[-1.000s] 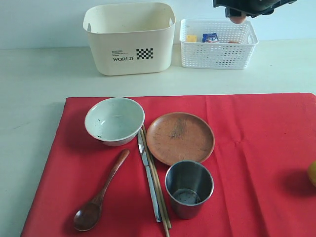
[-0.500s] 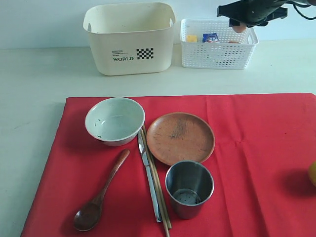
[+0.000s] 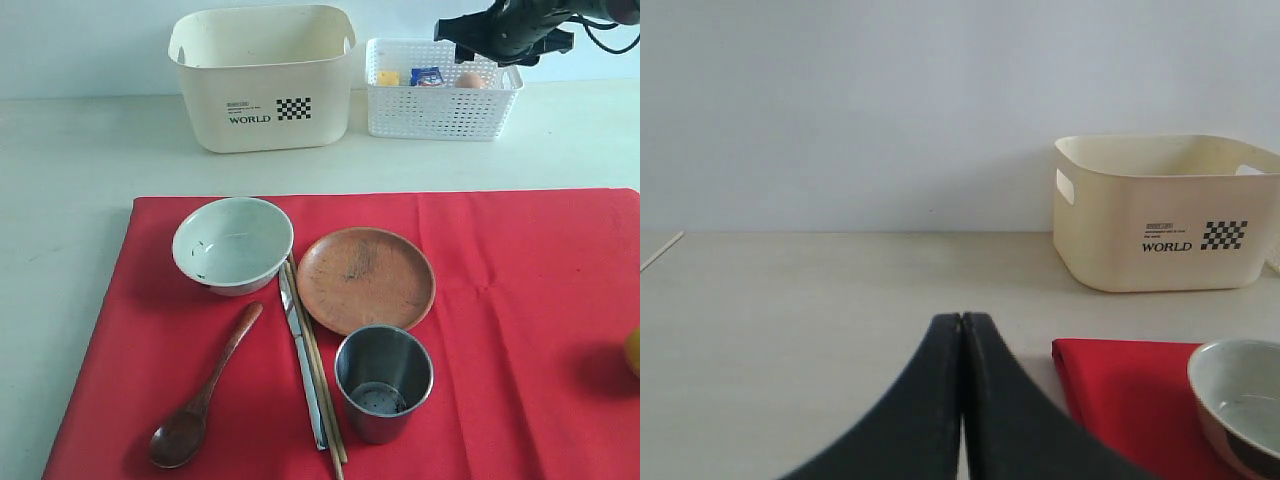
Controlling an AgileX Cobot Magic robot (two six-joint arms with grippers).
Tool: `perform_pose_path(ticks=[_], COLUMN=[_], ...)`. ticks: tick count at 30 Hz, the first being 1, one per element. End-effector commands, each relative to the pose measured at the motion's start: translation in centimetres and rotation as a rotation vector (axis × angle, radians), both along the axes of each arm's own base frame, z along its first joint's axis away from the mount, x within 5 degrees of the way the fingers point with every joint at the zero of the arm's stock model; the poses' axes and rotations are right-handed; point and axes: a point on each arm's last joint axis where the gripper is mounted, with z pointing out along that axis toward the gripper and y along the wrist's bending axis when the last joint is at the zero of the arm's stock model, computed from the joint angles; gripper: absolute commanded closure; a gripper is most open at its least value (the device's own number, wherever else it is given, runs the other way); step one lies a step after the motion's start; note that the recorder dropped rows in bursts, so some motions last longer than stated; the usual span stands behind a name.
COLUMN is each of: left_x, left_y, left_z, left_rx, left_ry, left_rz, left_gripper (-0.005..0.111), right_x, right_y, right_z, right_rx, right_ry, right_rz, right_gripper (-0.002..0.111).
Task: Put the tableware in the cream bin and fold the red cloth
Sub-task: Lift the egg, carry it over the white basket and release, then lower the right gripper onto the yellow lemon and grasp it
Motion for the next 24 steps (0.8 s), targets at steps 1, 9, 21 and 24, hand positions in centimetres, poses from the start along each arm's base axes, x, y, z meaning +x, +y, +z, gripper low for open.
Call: perform_pose_path(ticks=[1,9,21,24], left_x=[0.0,0.0,0.0,0.0], left_y=[0.0,0.0,0.0,0.0], left_z=[-0.1,-0.1,-0.1,-0.1], left_rx=[-0.015,-0.015,-0.015,-0.015], left_ry=[-0.005,-0.005,-0.005,-0.005], left_rz=[0.001,0.001,0.001,0.001], left_gripper=[0.106,0.106,0.106,0.106], right_x=[-0.1,-3.8,-19.5,-22.8], right_y=[-0.1,-0.7,-2.5,-2.7], right_z=[2.2,9.9,25.7,27.0], right_rx=[-0.004,-0.058,-0.087,-0.095], right_ry=[-0.043,0.036,0.004,-0.019], right_rz=[0.001,0.024,0.031,0.054], right_gripper=[0.035,0.042,0.108,0.108])
